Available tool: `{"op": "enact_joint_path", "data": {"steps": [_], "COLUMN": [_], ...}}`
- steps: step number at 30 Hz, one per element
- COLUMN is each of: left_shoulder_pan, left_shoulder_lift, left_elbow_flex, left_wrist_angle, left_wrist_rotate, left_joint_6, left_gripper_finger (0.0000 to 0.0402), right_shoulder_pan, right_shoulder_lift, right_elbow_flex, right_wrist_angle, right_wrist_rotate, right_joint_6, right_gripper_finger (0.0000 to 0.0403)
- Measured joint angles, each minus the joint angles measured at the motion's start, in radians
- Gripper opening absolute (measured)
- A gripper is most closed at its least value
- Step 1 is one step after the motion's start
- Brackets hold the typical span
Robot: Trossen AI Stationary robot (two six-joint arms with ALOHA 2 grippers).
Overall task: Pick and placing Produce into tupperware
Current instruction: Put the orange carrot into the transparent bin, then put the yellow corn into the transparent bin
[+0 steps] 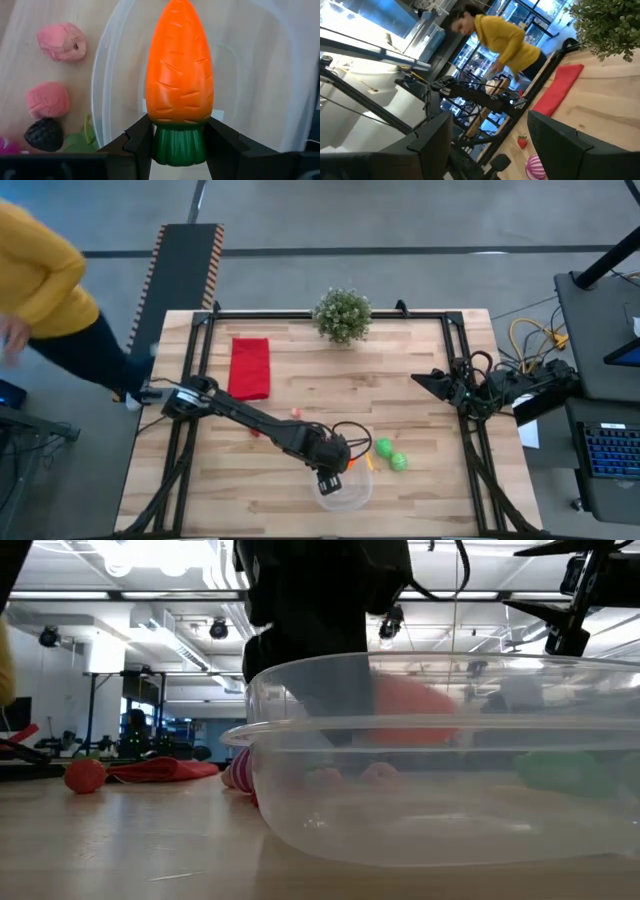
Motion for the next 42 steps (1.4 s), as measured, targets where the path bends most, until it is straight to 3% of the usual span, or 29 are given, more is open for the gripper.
{"op": "enact_joint_path", "data": {"steps": [12, 24, 31, 42], "left_shoulder_pan": [0.019, 0.028, 0.026, 0.014], "left_shoulder_lift": [0.026, 0.021, -0.063, -0.262], "left_elbow_flex": [0.000, -0.003, 0.037, 0.036], "left_wrist_angle": [0.030, 0.064, 0.066, 0.069], "left_wrist_rotate": [0.008, 0.007, 0.001, -0.182], "left_joint_6": [-0.023, -0.022, -0.018, 0.005], "left_gripper_finger": [0.0131, 0.0235, 0.0239, 0.0240], "right_shoulder_pan": [0.000, 0.000, 0.000, 0.002], "right_shoulder_lift": [0.000, 0.000, 0.000, 0.108], "right_elbow_flex": [0.000, 0.000, 0.000, 0.001], "right_wrist_angle": [-0.005, -0.014, -0.002, 0.547], "right_wrist_rotate": [0.000, -0.003, -0.136, -0.191], "right_joint_6": [0.000, 0.034, -0.004, -0.271], "right_gripper_finger": [0.0249, 0.0249, 0.0249, 0.0249]}}
